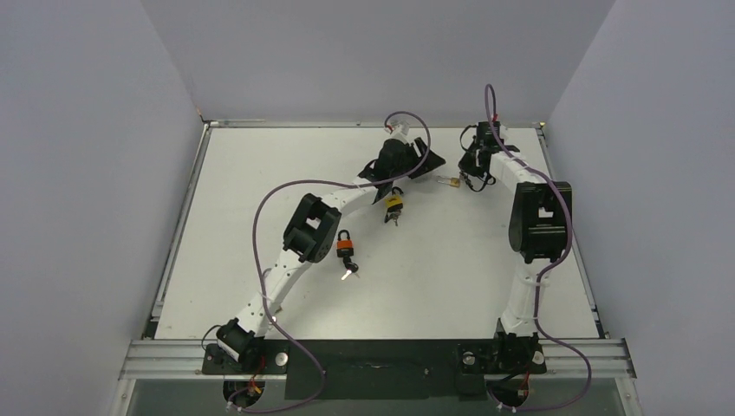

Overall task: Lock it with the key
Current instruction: Place the lock at the center of the board, then place the key at the center of the board.

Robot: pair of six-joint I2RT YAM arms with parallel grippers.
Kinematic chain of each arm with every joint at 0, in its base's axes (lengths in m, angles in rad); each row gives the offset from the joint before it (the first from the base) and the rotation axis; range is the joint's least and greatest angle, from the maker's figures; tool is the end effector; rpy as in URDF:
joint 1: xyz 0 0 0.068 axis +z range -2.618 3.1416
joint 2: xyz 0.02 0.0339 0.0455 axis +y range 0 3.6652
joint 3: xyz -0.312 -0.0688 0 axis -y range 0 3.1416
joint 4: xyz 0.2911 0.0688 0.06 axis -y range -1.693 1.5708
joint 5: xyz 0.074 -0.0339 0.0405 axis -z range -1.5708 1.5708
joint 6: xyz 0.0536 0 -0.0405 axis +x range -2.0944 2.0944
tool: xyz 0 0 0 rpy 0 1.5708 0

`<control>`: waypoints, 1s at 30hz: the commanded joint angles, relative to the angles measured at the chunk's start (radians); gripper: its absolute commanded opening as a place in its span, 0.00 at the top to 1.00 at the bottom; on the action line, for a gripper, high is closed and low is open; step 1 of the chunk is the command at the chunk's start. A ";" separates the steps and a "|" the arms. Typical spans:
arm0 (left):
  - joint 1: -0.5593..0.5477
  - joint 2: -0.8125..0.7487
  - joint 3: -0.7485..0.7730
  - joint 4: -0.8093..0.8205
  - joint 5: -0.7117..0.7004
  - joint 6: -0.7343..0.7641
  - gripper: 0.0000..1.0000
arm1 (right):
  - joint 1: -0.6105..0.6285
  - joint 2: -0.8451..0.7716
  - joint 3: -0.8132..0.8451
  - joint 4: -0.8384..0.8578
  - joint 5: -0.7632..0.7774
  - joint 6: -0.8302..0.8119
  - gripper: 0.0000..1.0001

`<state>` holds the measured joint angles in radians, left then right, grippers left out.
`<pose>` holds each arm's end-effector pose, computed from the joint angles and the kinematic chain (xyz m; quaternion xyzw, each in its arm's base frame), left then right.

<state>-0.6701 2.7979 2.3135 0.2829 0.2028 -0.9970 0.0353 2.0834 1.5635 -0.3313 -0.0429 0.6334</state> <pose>0.5601 -0.4576 0.1109 -0.0622 0.7708 -0.5185 0.3649 0.5391 0.0213 0.1969 0.2685 0.8964 0.1345 0.3259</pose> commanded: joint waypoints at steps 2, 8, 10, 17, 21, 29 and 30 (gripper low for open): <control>0.034 -0.235 -0.072 0.067 0.055 0.084 0.43 | 0.009 0.039 0.072 -0.020 -0.009 -0.032 1.00; 0.045 -0.426 -0.267 0.066 0.087 0.147 0.43 | 0.015 0.051 0.074 -0.021 -0.009 -0.054 0.91; 0.047 -0.495 -0.344 0.066 0.089 0.169 0.43 | 0.018 0.036 0.061 -0.009 -0.011 -0.058 0.79; 0.053 -0.701 -0.593 0.025 0.063 0.211 0.43 | 0.040 -0.030 0.024 0.020 -0.004 -0.040 0.44; 0.054 -0.830 -0.721 -0.017 0.035 0.226 0.43 | 0.052 -0.091 -0.006 0.021 0.013 -0.035 0.37; 0.053 -1.126 -0.951 -0.130 -0.007 0.267 0.43 | 0.098 -0.204 -0.109 0.019 0.097 -0.043 0.32; 0.053 -1.146 -0.982 -0.149 -0.014 0.271 0.43 | 0.103 -0.211 -0.123 0.016 0.102 -0.044 0.31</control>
<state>-0.6209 1.7992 1.3830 0.1703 0.2234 -0.7689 0.1131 1.9522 1.4784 -0.3412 -0.0105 0.5915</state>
